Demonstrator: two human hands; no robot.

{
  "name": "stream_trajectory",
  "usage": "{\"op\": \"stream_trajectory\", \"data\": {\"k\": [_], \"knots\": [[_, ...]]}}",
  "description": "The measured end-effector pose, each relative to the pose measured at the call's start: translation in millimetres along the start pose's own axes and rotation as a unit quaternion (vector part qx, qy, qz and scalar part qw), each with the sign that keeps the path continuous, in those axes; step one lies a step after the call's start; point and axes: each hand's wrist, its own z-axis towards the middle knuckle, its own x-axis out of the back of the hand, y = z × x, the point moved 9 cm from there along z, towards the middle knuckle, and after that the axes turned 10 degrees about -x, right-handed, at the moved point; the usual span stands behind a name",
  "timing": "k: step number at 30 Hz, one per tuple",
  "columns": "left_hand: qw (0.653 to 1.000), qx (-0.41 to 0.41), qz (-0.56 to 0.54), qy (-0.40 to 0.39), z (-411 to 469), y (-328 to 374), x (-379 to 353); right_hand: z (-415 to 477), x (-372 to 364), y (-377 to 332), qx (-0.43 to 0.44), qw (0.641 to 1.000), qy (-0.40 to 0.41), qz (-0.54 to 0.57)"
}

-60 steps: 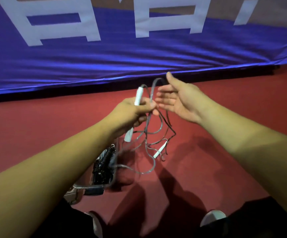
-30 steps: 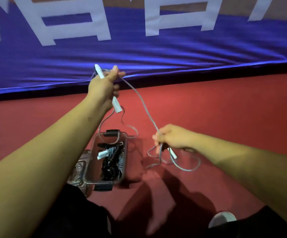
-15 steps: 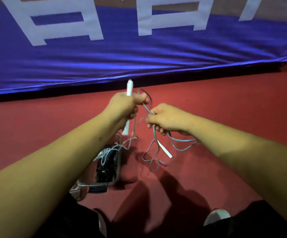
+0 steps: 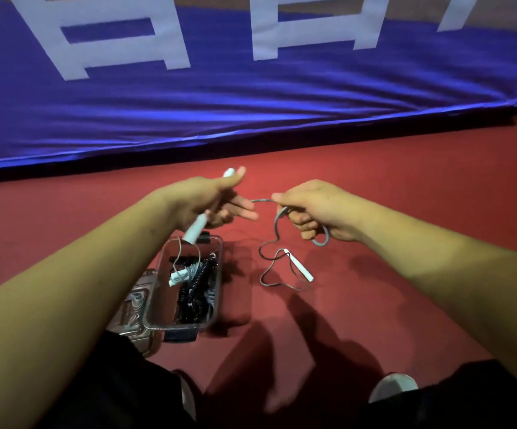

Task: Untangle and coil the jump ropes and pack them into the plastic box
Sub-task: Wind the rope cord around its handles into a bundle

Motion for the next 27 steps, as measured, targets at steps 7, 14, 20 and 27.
{"op": "stream_trajectory", "data": {"k": [7,14,20,27], "knots": [[0.982,-0.149,-0.063,0.097,7.2,34.3,-18.3,4.0,-11.4,-5.0,0.030,0.990,0.018,-0.133],[0.927,-0.236,-0.183,0.225,6.5,47.1,65.6,7.9,-3.3,26.8,-0.106,0.987,-0.083,0.090],[0.923,-0.184,-0.178,0.287,-0.9,34.2,111.7,4.5,2.9,22.8,-0.033,0.998,-0.039,0.021],[0.999,0.024,-0.045,-0.016,-14.4,-13.7,-18.8,6.6,-16.8,10.4,-0.028,0.997,-0.041,-0.065]]}}
